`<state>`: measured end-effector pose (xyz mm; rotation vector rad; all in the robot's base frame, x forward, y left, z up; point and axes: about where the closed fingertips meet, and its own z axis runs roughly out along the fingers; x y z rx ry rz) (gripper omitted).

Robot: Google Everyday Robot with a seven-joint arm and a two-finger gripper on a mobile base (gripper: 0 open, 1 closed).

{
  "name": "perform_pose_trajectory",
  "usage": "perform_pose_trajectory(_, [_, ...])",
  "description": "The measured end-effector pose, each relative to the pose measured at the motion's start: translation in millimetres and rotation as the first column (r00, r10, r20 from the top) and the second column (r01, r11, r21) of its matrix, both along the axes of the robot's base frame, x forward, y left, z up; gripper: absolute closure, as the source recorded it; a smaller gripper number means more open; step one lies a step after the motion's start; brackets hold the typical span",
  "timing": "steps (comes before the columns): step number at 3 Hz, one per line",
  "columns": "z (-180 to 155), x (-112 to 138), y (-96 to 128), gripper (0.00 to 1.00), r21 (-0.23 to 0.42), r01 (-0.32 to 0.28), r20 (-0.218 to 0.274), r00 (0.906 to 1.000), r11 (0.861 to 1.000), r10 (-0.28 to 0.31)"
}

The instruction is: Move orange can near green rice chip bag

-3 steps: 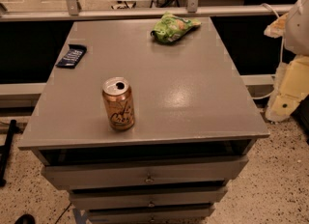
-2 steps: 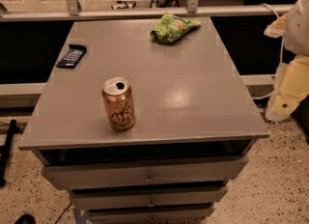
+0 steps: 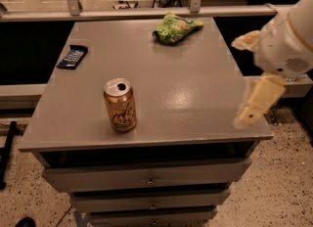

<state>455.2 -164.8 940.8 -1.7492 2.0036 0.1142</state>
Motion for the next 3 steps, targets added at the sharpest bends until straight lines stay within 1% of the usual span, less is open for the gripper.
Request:
perform_pose_trajectory(1, [-35.2,21.4,73.5,0.00,0.193,-0.128,0.023,0.9918,0.973,0.126])
perform_pose_trajectory(2, [-53.8,39.1,135.5,0.00,0.375,-0.203,0.039,0.9783,0.905,0.203])
perform_pose_trajectory(3, [-59.1,48.1,179.4,0.00,0.527,-0.240,0.045,0.9659,0.815,0.255])
